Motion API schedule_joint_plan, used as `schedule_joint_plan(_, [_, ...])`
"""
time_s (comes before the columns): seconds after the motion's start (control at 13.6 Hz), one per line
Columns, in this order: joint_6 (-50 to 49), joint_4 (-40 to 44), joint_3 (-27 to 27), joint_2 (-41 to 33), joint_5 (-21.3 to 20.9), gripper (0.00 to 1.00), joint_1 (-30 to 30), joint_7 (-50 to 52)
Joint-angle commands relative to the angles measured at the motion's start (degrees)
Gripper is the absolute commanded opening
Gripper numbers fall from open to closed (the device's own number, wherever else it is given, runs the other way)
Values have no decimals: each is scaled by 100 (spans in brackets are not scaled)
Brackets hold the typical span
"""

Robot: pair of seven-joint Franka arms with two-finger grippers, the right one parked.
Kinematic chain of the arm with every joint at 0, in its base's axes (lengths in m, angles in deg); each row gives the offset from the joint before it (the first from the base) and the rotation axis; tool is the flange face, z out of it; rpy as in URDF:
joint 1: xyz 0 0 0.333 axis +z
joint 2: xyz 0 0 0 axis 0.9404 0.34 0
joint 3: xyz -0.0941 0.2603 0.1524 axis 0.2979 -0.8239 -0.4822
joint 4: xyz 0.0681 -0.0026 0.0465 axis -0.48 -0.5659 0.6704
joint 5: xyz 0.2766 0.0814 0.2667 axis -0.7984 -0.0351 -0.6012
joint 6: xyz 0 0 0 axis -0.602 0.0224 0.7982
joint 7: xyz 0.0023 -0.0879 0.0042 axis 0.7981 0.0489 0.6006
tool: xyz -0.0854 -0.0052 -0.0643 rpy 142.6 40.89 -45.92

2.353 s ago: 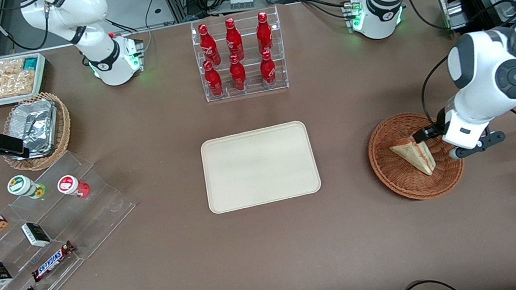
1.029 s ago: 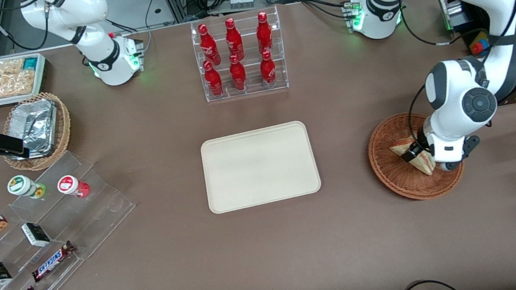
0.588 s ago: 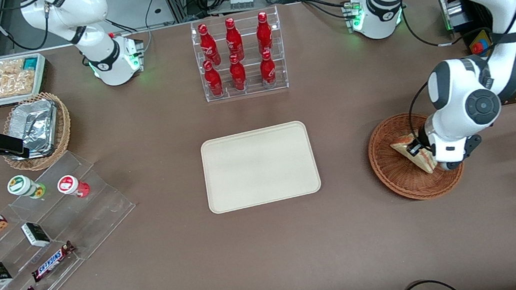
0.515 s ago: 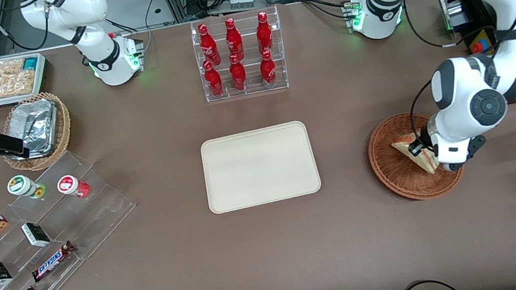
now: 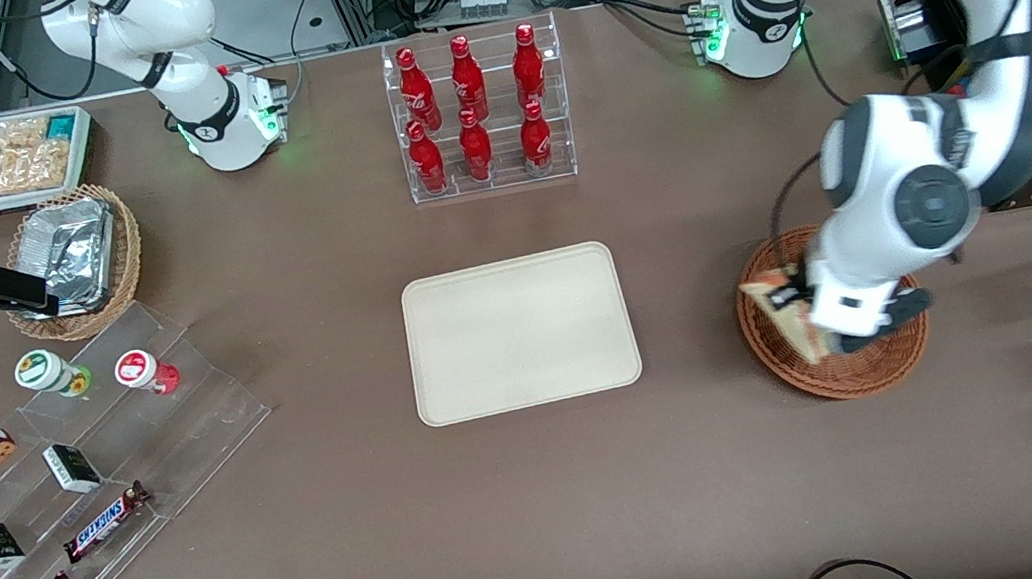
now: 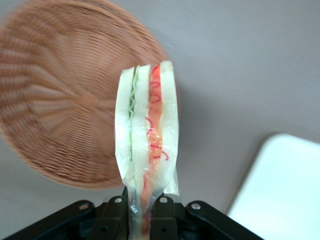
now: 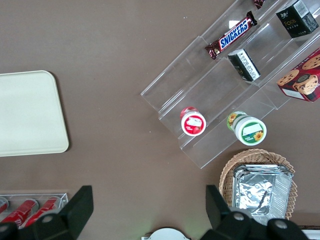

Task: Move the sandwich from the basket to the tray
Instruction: 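Lift the sandwich and carry it with the left gripper over the cream tray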

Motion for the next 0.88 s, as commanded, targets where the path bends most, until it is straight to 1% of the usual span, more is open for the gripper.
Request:
schedule_joint_plan(0.0, [-156, 802, 57, 600, 115, 0, -600, 42])
schedule_joint_plan(0.15, [-138, 1189, 57, 916, 404, 0, -1048, 261])
schedule_joint_plan(0.22, [-130, 1470, 57, 1187, 440, 0, -1286, 488])
schedule_joint_plan(0.37, [-147, 2260, 49, 1803, 406, 0, -1752, 963])
schedule_joint_plan(0.51, [-77, 2658, 40, 2173, 370, 0, -2130, 1202])
schedule_joint_plan(0.74, [-68, 3246, 14, 2683, 335, 0, -2465, 1203])
schedule_joint_plan(0.81, [-68, 3396, 14, 2832, 178, 0, -2561, 1220])
